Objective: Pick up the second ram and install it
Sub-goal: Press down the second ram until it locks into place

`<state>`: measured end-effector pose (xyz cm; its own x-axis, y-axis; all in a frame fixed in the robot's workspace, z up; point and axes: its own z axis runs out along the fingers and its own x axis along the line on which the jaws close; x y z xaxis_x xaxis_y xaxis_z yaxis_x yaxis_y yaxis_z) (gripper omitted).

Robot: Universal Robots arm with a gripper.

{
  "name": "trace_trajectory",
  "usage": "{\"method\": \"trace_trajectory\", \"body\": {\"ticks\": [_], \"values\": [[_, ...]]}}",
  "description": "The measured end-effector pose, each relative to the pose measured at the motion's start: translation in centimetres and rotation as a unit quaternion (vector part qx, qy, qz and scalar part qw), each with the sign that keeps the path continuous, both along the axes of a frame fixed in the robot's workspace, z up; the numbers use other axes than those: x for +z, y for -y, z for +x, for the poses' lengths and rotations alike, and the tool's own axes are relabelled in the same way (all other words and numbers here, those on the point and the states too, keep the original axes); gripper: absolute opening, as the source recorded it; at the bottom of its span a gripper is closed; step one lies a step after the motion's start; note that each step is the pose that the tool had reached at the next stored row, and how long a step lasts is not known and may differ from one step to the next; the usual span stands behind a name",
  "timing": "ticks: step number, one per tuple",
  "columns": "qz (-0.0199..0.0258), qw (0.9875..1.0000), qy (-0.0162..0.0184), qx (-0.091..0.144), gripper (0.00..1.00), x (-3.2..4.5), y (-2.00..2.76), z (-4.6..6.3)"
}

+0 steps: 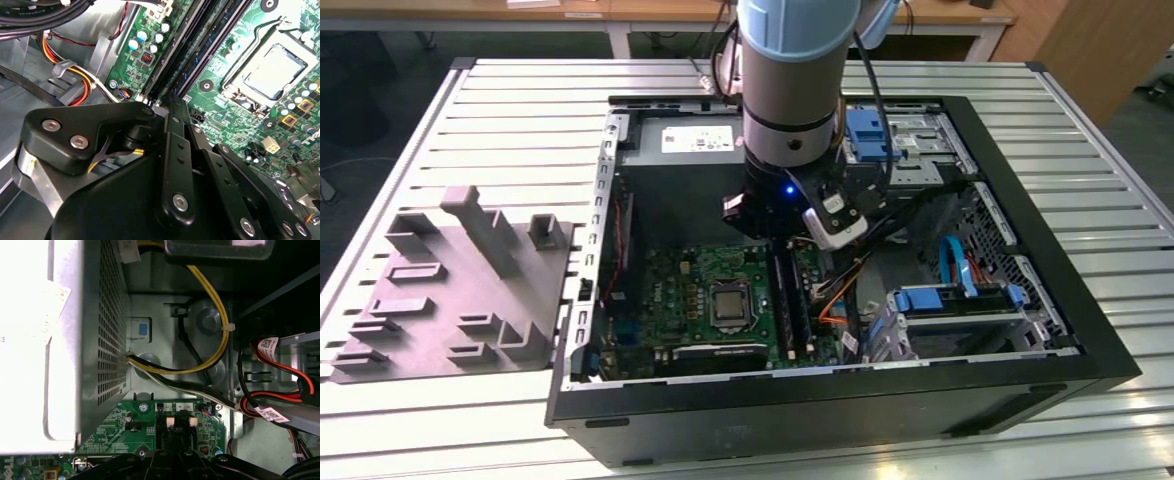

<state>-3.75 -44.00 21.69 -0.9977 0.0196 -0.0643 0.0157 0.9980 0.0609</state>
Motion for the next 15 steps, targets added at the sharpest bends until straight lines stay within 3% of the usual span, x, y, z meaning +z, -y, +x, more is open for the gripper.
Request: {"method": "trace_trajectory", "body": {"ticks": [3,7,10,15], "values": [[0.0009,1.0000,0.0003,0.000,0.10,0.19,-0.02,0.0],[0.0000,1.0000,0.0001,0.000,0.10,1.14,0.00,0.0],[-0.0003,1.0000,0.0001,0.000,0.10,1.23,0.00,0.0],[-0.0004,1.0000,0.0000,0.000,0.10,1.24,0.64,0.0]]}}
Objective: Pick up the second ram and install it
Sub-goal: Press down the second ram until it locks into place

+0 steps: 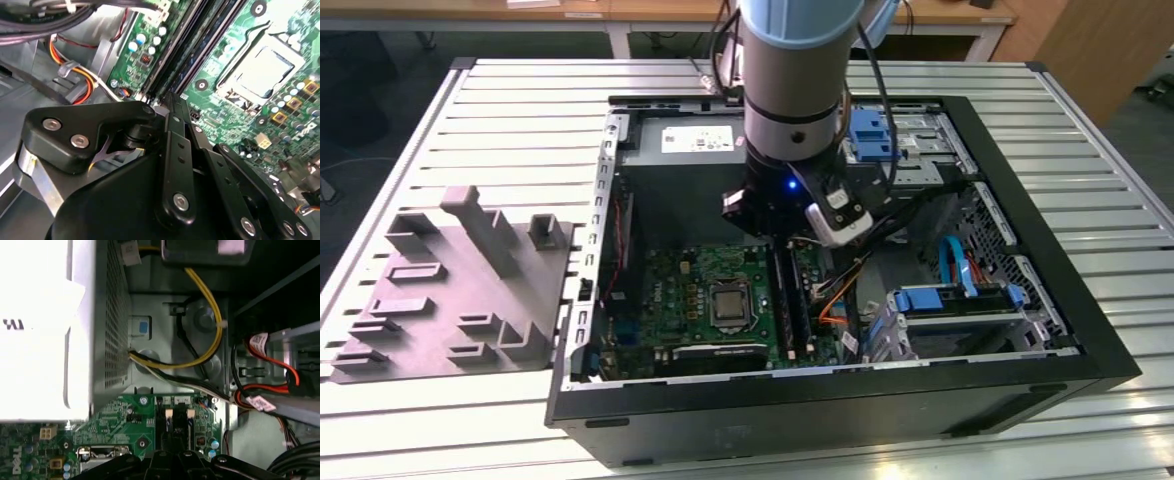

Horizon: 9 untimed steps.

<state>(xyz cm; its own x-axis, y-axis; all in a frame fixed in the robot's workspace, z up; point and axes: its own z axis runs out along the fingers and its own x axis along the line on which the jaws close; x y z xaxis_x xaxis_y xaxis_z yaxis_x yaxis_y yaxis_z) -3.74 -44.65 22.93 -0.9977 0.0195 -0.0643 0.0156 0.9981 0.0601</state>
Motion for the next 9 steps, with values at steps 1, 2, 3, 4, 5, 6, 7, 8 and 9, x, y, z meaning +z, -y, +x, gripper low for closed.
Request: {"method": "trace_trajectory", "body": {"ticks": [1,2,3,4,5,6,7,8,9], "values": [[0.0000,1.0000,0.0000,0.000,0.10,0.00,0.22,0.0],[0.0001,1.0000,0.0001,0.000,0.10,-0.01,0.46,0.0],[0.0001,1.0000,0.0001,0.000,0.10,-0.01,0.71,0.0],[0.0001,1.0000,0.0000,0.000,0.10,-0.01,0.96,0.0],[0.0000,1.0000,0.0000,0.000,0.10,-0.01,1.21,0.0],[0.0000,1.0000,0.0000,0.000,0.10,0.00,1.44,0.0],[0.0001,1.0000,0.0000,0.000,0.10,-0.01,1.69,0.0],[0.0000,1.0000,0.0000,0.000,0.10,0.00,1.91,0.0],[0.0000,1.0000,0.0000,0.000,0.10,-0.01,2.11,0.0]]}}
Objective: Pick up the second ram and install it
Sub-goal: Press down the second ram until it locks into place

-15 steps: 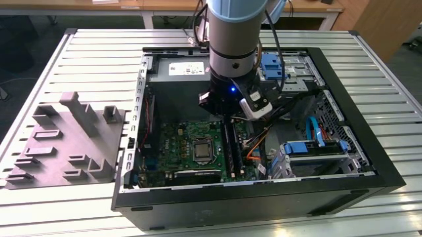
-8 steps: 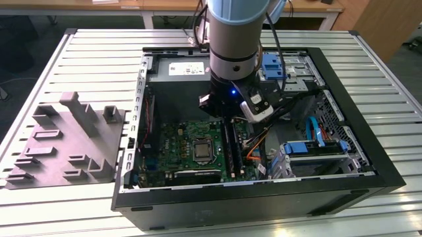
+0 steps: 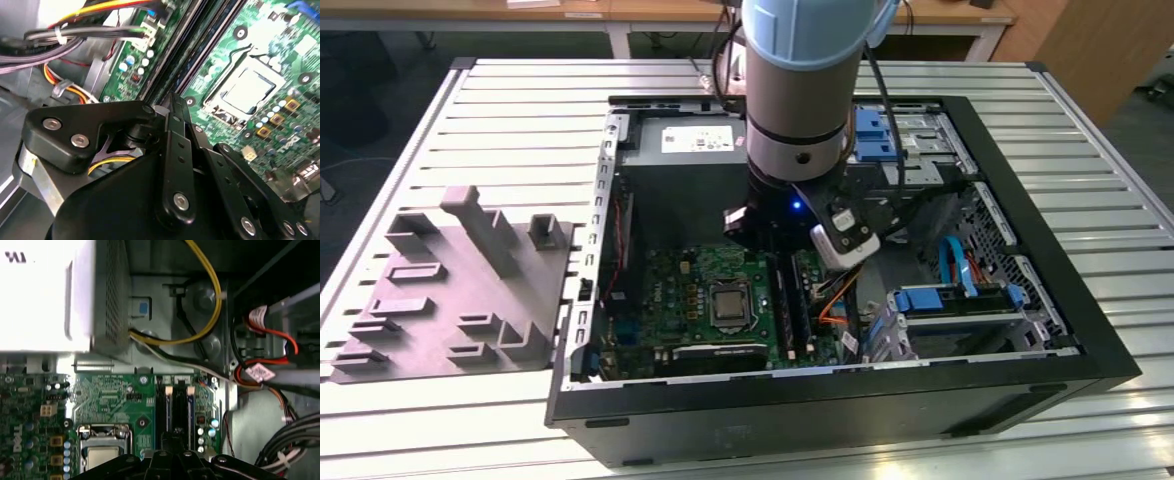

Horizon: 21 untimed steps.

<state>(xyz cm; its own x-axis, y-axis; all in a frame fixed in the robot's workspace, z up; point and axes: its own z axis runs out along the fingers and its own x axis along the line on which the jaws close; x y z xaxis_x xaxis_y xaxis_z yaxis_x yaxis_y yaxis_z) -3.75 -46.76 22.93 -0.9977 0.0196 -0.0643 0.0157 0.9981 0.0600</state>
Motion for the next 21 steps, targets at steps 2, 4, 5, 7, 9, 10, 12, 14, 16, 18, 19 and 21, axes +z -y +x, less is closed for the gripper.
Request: {"method": "trace_trajectory", "body": {"ticks": [2,4,5,7,9,10,12,14,16,18,19,21], "values": [[-0.0007,1.0000,0.0000,0.000,0.10,0.00,0.37,0.0],[-0.0026,1.0000,0.0000,0.000,0.10,0.01,0.70,0.0],[-0.0036,1.0000,0.0000,0.000,0.10,0.00,0.87,0.0],[-0.0049,1.0000,0.0000,0.000,0.10,0.00,1.28,0.0],[-0.0056,1.0000,0.0000,0.000,0.10,0.00,1.76,0.0],[-0.0057,1.0000,0.0000,0.000,0.10,-0.01,2.03,0.0],[-0.0058,1.0000,0.0000,0.000,0.10,-0.01,2.62,0.0],[-0.0058,1.0000,0.0000,0.000,0.10,-0.04,3.18,0.0],[-0.0059,1.0000,0.0000,0.000,0.10,-0.04,3.68,0.0],[-0.0058,1.0000,0.0000,0.000,0.10,-0.07,4.02,0.0],[-0.0058,1.0000,0.0000,0.000,0.10,-0.09,4.16,0.0],[-0.0058,1.0000,0.0000,0.000,0.10,-0.12,4.44,0.0]]}}
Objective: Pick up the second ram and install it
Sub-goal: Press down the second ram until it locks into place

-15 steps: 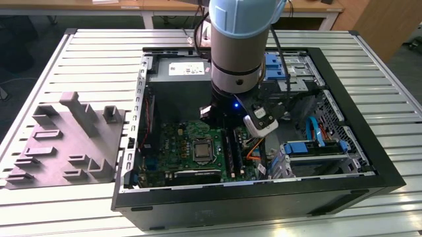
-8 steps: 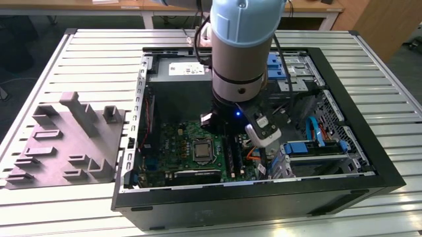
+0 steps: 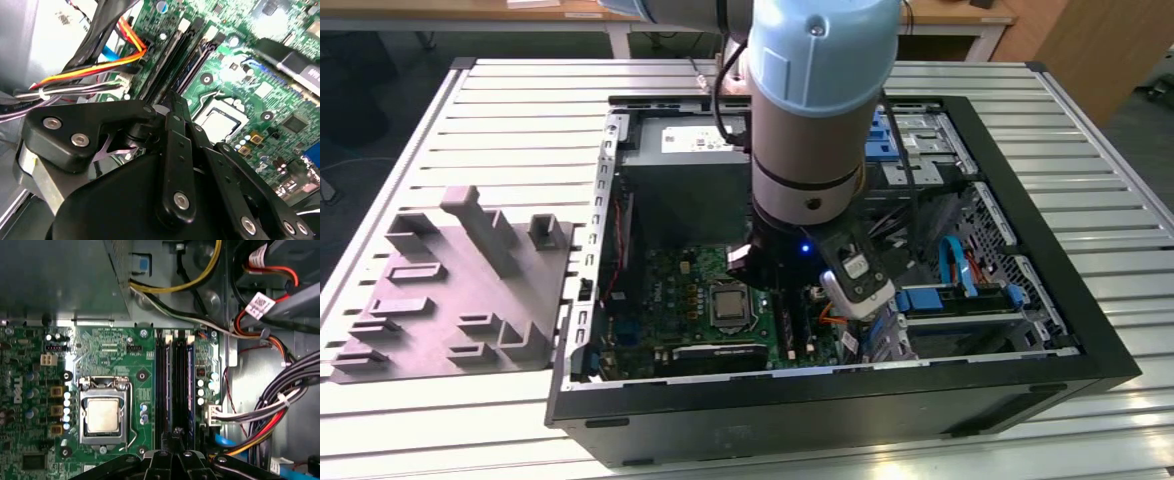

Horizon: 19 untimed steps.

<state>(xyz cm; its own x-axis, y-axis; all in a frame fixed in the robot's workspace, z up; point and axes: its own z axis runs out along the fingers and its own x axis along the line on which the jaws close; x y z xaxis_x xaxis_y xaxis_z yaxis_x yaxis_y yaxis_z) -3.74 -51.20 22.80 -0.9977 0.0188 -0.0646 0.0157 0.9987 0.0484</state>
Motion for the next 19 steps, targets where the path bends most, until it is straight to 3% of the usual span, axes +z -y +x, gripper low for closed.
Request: {"method": "trace_trajectory", "body": {"ticks": [5,19], "values": [[0.0000,1.0000,0.0000,0.000,0.10,-0.10,0.63,0.0],[0.0001,1.0000,0.0000,0.000,0.10,-0.56,1.17,0.0]]}}
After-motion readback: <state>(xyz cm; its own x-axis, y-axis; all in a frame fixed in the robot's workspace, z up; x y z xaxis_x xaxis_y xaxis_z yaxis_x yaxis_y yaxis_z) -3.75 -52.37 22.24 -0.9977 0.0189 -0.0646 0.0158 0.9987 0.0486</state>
